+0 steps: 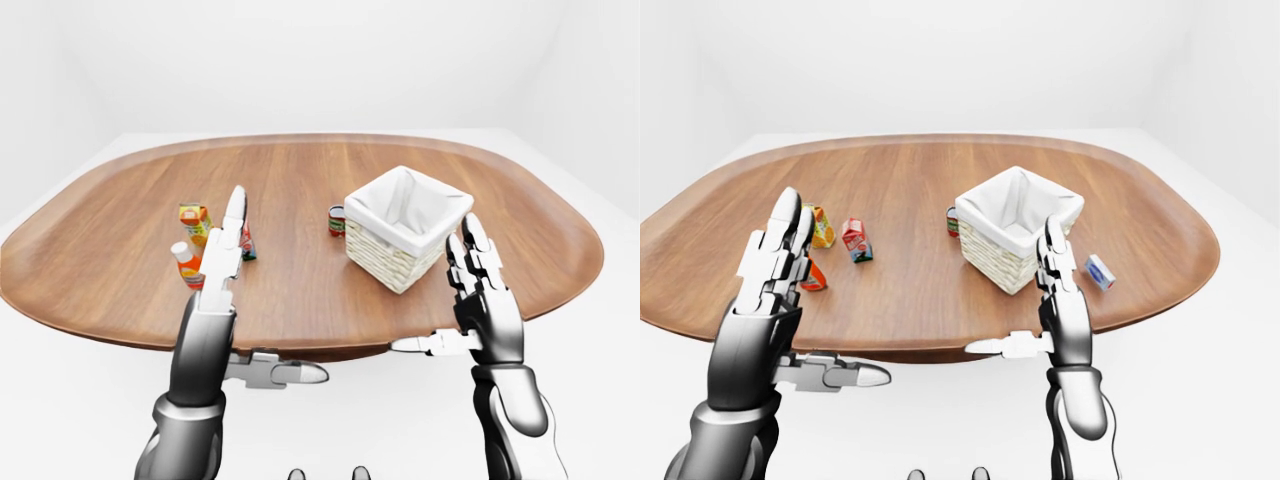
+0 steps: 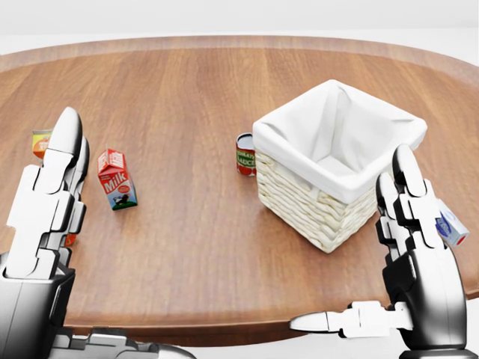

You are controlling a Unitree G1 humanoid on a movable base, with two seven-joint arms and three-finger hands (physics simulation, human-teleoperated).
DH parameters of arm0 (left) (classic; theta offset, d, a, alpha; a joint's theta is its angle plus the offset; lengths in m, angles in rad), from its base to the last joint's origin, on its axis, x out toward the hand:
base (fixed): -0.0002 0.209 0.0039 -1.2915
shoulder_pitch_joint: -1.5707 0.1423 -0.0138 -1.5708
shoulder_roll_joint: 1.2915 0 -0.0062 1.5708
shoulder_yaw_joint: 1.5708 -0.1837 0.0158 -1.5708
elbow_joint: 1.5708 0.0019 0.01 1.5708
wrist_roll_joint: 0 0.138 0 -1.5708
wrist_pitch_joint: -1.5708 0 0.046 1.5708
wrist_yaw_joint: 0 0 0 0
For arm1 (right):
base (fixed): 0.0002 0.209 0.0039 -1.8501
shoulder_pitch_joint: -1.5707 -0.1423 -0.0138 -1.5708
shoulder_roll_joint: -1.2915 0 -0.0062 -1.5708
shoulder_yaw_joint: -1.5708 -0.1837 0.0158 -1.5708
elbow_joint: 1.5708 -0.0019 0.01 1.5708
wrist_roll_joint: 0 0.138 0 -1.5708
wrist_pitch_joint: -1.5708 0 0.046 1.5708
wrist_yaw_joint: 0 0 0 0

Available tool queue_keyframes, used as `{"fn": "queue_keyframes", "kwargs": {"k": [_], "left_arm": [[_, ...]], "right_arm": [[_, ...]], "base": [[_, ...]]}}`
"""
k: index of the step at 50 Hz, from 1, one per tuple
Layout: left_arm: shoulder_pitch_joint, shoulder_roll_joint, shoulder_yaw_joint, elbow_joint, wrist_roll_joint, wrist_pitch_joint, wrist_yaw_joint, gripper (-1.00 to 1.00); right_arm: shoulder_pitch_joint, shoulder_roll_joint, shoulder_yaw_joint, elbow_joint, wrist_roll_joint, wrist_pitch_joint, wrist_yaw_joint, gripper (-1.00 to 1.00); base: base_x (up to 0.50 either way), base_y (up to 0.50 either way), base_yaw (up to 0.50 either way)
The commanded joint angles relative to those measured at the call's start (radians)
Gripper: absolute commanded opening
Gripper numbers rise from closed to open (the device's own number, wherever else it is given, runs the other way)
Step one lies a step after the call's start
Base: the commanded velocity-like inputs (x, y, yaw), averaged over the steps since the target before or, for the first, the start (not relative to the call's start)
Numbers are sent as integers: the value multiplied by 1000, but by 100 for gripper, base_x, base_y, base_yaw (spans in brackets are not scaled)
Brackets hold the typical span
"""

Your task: Pick the milk and place it in the basket.

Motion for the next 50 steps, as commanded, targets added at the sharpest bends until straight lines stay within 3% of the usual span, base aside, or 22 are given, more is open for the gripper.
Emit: {"fn": "queue_keyframes", "kwargs": {"k": [1, 12, 21, 50], "left_arm": [[7, 5, -18, -12, 9, 0, 2, 100], [16, 10, -44, -7, 15, 0, 17, 100], [85, 28, -60, -40, 3, 0, 39, 100], [51, 27, -52, 28, 7, 0, 45, 100]], "right_arm": [[16, 1, -8, -26, 12, 0, 7, 100], [39, 6, -15, -64, 7, 0, 20, 100], [72, 10, 17, -63, -2, 0, 20, 100], [62, -1, 22, -31, 2, 0, 14, 100]], "base": [[29, 0, 0], [29, 0, 0], [29, 0, 0], [29, 0, 0]]}}
